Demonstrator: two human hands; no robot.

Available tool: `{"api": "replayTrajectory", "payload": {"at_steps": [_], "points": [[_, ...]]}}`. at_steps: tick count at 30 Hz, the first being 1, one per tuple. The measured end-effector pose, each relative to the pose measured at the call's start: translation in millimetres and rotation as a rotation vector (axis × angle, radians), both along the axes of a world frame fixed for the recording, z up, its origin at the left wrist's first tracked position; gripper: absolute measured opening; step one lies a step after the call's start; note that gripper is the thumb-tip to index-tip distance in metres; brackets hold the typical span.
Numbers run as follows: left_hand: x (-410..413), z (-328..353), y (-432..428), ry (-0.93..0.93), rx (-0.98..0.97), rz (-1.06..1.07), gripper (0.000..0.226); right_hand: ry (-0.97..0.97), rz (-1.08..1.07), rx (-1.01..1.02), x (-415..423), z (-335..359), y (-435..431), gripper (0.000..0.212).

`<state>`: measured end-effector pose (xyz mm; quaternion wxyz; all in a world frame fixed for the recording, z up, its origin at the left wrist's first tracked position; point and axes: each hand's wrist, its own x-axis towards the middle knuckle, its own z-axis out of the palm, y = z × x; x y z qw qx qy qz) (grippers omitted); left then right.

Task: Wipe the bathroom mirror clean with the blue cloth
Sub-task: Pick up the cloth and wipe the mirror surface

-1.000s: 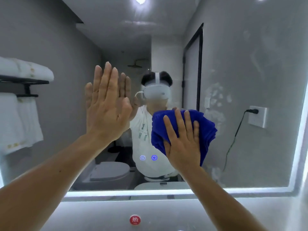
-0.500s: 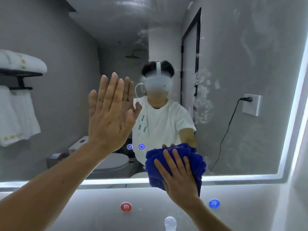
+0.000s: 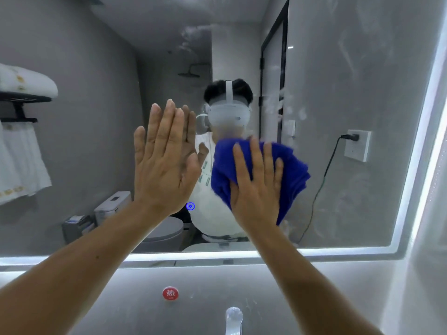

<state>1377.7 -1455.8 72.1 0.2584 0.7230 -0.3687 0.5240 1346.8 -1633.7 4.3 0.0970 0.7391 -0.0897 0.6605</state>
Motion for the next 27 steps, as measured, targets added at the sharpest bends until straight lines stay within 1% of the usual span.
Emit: {"api": "replayTrajectory", "payload": {"at_steps": [2,5,7,10,12,13,14,16,17,19,21,23,27], "points": [[-2,-1,-4,-0.009,0.017,-0.008,0.069,0.107,-0.017,-0.073,-1,-45,-3,0.066],[-4,-3,-7,-0.018,0.014,-0.019,0.069,0.222,-0.044,-0.159,-11,-103,-17,0.073],[-5,-4,-8,-0.020,0.002,-0.023,0.069,0.332,-0.091,-0.257,-22,-131,-30,0.079],[-3,-4,-6,-0.027,0.023,-0.020,0.068,0.488,-0.101,-0.404,-41,-141,-52,0.099],[1,-2,-1,-0.041,0.034,-0.006,0.068,0.498,-0.072,-0.427,-50,-123,-62,0.105],[3,0,1,-0.041,0.035,-0.003,0.068,0.446,-0.056,-0.385,-51,-106,-63,0.102],[4,2,3,-0.040,0.033,-0.003,0.067,0.354,-0.043,-0.306,-51,-84,-63,0.092],[4,7,3,-0.042,0.025,-0.005,0.067,0.111,-0.030,-0.078,-42,-28,-55,0.061],[3,9,1,-0.043,0.024,-0.002,0.067,0.018,-0.025,0.027,-36,2,-48,0.052],[0,16,-2,-0.035,0.015,-0.003,0.067,-0.079,0.007,0.138,-22,52,-28,0.049],[-1,23,-4,-0.036,0.008,-0.014,0.068,-0.096,0.018,0.152,-9,79,-7,0.051],[-1,30,-5,-0.044,0.000,-0.011,0.068,-0.071,0.008,0.119,0,76,5,0.052],[0,35,-4,-0.066,0.013,0.009,0.067,0.106,0.008,-0.066,-4,6,1,0.050]]}}
